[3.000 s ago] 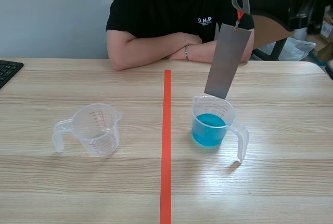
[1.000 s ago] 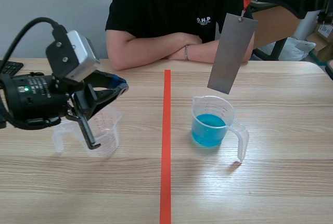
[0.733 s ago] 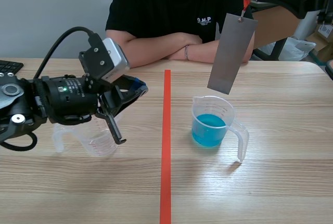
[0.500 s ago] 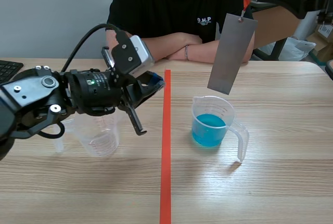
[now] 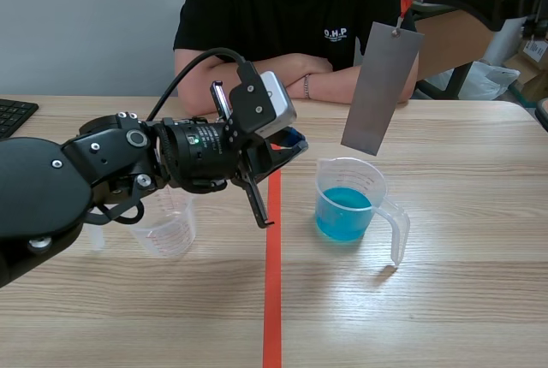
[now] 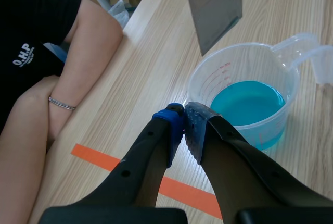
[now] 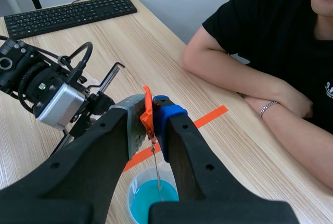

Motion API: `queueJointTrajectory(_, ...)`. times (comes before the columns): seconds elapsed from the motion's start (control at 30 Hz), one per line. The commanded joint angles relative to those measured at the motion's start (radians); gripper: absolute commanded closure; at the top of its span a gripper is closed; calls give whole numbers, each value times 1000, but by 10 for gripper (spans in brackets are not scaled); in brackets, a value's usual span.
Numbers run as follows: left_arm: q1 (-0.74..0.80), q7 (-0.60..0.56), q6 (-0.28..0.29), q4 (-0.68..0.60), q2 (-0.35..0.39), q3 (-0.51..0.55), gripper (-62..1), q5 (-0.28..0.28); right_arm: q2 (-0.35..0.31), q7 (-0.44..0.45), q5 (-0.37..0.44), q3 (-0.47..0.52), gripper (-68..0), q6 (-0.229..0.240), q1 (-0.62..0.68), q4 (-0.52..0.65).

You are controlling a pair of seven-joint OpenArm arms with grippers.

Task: Do the redox reaction experiment.
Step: 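Raise the plate and point at it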

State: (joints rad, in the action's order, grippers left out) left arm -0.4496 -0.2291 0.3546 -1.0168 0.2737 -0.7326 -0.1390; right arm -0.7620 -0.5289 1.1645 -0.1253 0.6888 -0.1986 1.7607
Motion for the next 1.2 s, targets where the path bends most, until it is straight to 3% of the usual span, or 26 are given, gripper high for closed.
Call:
queueJointTrajectory(0.0, -19, -16, 1, -11, -19, 3, -47, 0, -14, 15, 18, 15, -15, -3, -12, 11)
queueJointTrajectory(0.17, -19, -17, 0, 5, -44, 3, -46, -31, -14, 15, 18, 15, -15, -3, -12, 11)
queueJointTrajectory(0.33, -19, -12, -31, 5, -54, 3, -47, -31, -14, 15, 18, 15, -15, -3, -12, 11)
queueJointTrajectory(1.17, -19, -63, -26, 5, -66, 3, -47, -22, -14, 15, 18, 15, -15, -3, -12, 11)
